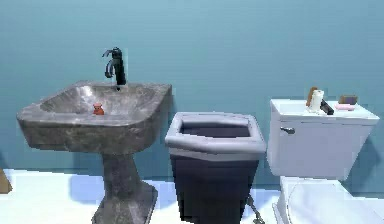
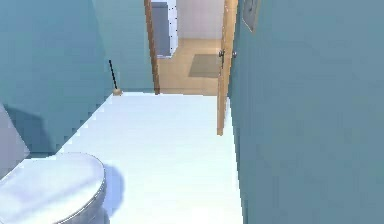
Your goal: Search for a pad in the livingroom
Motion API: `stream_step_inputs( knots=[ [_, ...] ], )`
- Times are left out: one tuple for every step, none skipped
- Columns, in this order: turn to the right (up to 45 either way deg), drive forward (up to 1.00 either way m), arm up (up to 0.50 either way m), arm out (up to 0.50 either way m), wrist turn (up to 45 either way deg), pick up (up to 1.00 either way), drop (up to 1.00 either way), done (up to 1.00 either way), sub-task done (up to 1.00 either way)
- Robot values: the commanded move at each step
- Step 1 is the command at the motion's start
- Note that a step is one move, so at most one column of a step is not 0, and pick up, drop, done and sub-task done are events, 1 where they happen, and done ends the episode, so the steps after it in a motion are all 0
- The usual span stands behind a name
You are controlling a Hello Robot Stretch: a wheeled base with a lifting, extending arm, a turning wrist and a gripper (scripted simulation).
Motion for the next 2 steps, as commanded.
stream_step_inputs(
  knots=[
    [0.0,0.20,0.00,0.00,0.0,0.00,0.00,0.00,0.00],
    [-45.0,0.00,0.00,0.00,0.0,0.00,0.00,0.00,0.00]
  ],
)
